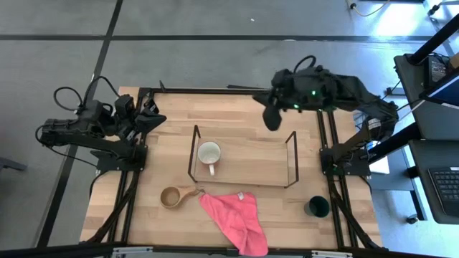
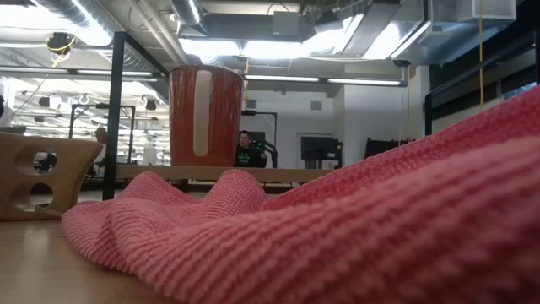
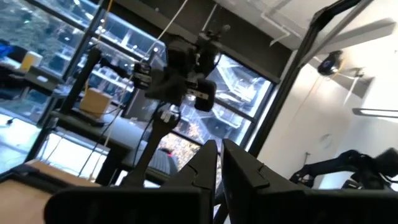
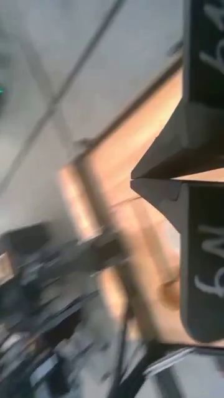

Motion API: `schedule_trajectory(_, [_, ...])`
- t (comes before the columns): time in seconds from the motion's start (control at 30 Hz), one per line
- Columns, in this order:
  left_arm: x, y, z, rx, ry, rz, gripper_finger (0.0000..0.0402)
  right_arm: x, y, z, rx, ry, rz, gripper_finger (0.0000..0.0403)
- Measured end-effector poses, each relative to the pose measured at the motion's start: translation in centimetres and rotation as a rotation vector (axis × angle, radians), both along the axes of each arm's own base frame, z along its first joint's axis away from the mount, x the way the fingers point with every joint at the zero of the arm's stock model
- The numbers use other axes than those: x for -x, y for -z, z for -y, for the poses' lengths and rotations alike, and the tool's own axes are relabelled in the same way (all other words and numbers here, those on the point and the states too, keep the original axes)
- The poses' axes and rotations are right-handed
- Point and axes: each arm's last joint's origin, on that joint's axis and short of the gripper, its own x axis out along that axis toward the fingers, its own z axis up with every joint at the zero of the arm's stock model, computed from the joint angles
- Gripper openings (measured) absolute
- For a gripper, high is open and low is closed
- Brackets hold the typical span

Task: Stack small to large cups/mugs on shelf
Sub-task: Put blue cup on the shelf

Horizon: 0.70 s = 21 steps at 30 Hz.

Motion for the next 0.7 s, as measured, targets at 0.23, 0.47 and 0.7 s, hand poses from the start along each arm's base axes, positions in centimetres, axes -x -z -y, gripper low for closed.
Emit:
schedule_trajectory(0.23, [0.0,0.1,0.0,-0.014,-0.007,-0.015,0.0013,3.0,3.6,-1.1,-0.196,0.161,-0.409,0.0012])
schedule_trajectory(0.47, [-0.2,0.6,0.0,-0.014,-0.006,-0.064,0.0008,3.3,6.4,-2.4,-0.418,0.250,-0.478,0.0012])
schedule_trajectory(0.7, [-0.4,1.1,0.0,-0.008,-0.003,-0.118,0.0019,4.3,11.1,-4.5,-0.683,0.332,-0.690,0.0012])
